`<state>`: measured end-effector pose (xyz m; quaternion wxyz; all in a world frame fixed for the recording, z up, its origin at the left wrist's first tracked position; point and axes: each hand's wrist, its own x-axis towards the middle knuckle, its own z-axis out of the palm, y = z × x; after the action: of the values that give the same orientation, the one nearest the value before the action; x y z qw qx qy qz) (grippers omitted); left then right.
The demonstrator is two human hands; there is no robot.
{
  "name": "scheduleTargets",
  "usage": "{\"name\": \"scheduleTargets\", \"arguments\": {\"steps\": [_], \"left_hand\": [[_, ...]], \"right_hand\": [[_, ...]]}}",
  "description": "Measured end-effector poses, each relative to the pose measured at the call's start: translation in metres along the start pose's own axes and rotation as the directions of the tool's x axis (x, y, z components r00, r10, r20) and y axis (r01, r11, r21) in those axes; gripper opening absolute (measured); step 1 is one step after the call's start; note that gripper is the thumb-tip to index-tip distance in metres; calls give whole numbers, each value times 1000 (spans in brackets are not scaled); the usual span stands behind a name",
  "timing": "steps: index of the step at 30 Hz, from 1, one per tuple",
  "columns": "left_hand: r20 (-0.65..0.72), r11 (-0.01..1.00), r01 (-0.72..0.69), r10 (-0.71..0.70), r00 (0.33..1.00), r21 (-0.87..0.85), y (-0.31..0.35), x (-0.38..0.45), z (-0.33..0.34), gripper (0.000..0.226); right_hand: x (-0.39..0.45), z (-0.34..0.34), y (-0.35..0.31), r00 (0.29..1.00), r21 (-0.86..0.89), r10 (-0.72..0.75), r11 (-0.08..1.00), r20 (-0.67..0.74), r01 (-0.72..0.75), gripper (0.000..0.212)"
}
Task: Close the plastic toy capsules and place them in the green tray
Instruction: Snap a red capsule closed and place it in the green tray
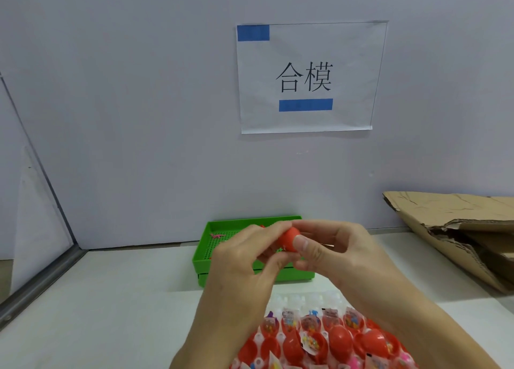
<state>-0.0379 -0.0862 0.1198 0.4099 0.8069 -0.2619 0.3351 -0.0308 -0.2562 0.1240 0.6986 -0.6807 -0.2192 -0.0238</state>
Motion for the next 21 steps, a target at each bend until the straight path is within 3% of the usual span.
{"name": "scheduleTargets", "arguments": {"steps": [5, 7, 10, 13, 19, 21], "left_hand": [[28, 1000, 16, -16, 999, -21, 2, 0, 0, 32], [96, 976, 153, -139, 986, -156, 4, -1, 0, 51], [305, 750, 459, -348, 886, -476, 7, -2, 4, 90], [261, 719, 455, -373, 890, -526, 8, -1, 10, 78], [178, 781, 348, -299, 937, -519, 16, -3, 16, 27], [174, 782, 333, -284, 943, -527, 18, -3, 15, 20]], "right_hand": [[0, 0, 2, 1000, -33, 11, 999, 25, -10, 25], [0, -2, 5, 1000, -40, 17, 999, -1, -17, 30], [0, 1, 5, 1000, -125, -21, 992, -23, 18, 17], [-2, 8, 6, 995, -238, -100, 966, -5, 96, 33], [-2, 10, 7, 988, -338, -149, 932, -32, 130, 33], [-2, 10, 5, 991, -314, -133, 941, -15, 122, 32]]}}
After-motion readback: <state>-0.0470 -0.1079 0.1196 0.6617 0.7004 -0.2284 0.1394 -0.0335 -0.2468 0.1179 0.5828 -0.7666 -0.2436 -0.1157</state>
